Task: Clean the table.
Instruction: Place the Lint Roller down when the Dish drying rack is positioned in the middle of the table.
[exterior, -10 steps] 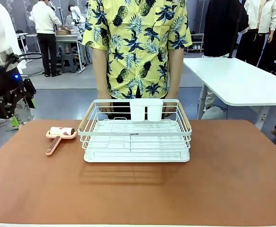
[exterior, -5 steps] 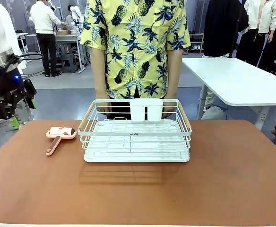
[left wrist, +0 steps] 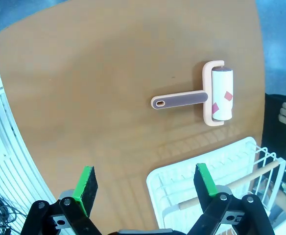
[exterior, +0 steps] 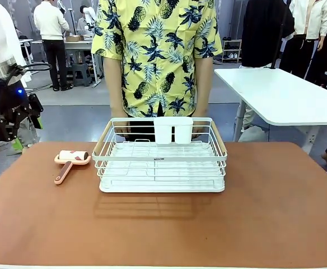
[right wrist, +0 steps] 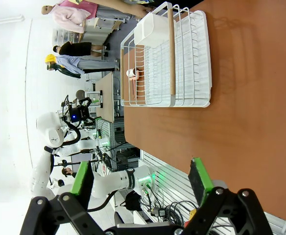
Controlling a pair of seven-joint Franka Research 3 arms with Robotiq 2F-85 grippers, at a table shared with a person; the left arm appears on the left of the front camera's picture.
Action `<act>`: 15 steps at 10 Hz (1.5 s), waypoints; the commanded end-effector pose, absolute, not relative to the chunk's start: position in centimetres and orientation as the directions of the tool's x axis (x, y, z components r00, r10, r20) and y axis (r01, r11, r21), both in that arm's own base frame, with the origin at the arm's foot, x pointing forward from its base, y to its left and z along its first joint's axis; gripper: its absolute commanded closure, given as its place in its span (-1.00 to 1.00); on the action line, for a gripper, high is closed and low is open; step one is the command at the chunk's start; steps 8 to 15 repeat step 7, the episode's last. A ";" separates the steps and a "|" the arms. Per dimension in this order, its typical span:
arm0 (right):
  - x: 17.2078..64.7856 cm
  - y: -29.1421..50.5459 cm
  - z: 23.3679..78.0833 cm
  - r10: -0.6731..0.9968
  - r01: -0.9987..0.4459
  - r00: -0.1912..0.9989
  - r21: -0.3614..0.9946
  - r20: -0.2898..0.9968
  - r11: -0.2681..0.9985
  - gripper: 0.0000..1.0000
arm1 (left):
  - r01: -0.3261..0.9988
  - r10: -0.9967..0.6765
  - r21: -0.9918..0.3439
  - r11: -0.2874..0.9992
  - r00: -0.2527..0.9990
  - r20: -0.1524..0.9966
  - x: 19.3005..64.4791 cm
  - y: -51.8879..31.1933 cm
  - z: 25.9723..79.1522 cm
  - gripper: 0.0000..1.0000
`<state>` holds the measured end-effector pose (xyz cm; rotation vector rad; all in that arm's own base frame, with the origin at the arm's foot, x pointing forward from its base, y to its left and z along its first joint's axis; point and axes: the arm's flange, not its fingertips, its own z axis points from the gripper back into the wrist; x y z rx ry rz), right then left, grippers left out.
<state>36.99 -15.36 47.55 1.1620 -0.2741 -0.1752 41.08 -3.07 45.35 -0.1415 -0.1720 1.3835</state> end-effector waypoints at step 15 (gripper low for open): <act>36.8 -15.4 47.8 -0.270 -0.019 0.954 0.922 0.133 0.387 -1.00 | -0.960 0.984 -0.214 0.179 0.175 0.040 40.9 -3.0 45.2 -1.00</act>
